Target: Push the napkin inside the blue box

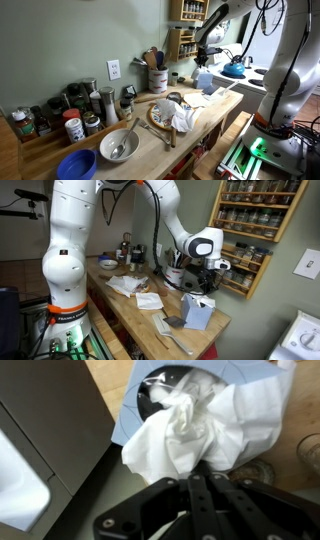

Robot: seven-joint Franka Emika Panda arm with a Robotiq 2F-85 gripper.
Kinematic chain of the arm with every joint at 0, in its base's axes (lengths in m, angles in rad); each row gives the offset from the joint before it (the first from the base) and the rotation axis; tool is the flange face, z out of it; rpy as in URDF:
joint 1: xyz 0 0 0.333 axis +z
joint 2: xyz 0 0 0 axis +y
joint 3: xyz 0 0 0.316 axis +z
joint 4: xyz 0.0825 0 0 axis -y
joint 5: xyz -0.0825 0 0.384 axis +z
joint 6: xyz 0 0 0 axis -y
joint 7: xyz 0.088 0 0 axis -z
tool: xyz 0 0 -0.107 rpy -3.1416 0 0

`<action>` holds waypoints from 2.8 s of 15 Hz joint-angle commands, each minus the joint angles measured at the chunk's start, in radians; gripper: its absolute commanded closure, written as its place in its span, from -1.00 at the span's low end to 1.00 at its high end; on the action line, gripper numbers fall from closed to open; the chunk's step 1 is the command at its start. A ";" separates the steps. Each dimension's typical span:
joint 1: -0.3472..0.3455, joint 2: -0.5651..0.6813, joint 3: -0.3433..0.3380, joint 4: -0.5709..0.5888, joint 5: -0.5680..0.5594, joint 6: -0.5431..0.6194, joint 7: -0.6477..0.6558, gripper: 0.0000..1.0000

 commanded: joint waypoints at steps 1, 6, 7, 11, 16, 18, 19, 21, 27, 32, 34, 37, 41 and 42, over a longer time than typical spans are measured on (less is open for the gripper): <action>-0.004 -0.048 -0.009 -0.027 -0.054 -0.065 0.026 0.94; -0.006 -0.083 -0.007 -0.020 -0.089 -0.203 0.012 0.93; -0.006 -0.087 -0.007 -0.017 -0.094 -0.227 0.012 0.92; -0.005 -0.084 0.001 -0.004 -0.091 -0.289 -0.007 0.93; 0.000 -0.043 0.023 0.012 -0.057 -0.326 -0.047 0.93; 0.000 -0.023 0.032 0.018 -0.050 -0.342 -0.054 0.93; 0.000 -0.012 0.036 0.020 -0.049 -0.342 -0.051 0.93; 0.001 0.010 0.041 0.025 -0.049 -0.335 -0.042 0.95; -0.003 0.069 0.042 0.054 -0.049 -0.295 -0.015 0.95; -0.005 0.115 0.044 0.071 -0.042 -0.266 0.000 0.95; -0.005 0.128 0.045 0.072 -0.042 -0.260 0.002 0.95; -0.011 0.107 0.041 0.070 -0.037 -0.259 -0.006 0.95; -0.035 0.055 0.032 0.050 -0.019 -0.259 -0.043 0.94; -0.041 0.045 0.031 0.046 -0.014 -0.255 -0.053 0.94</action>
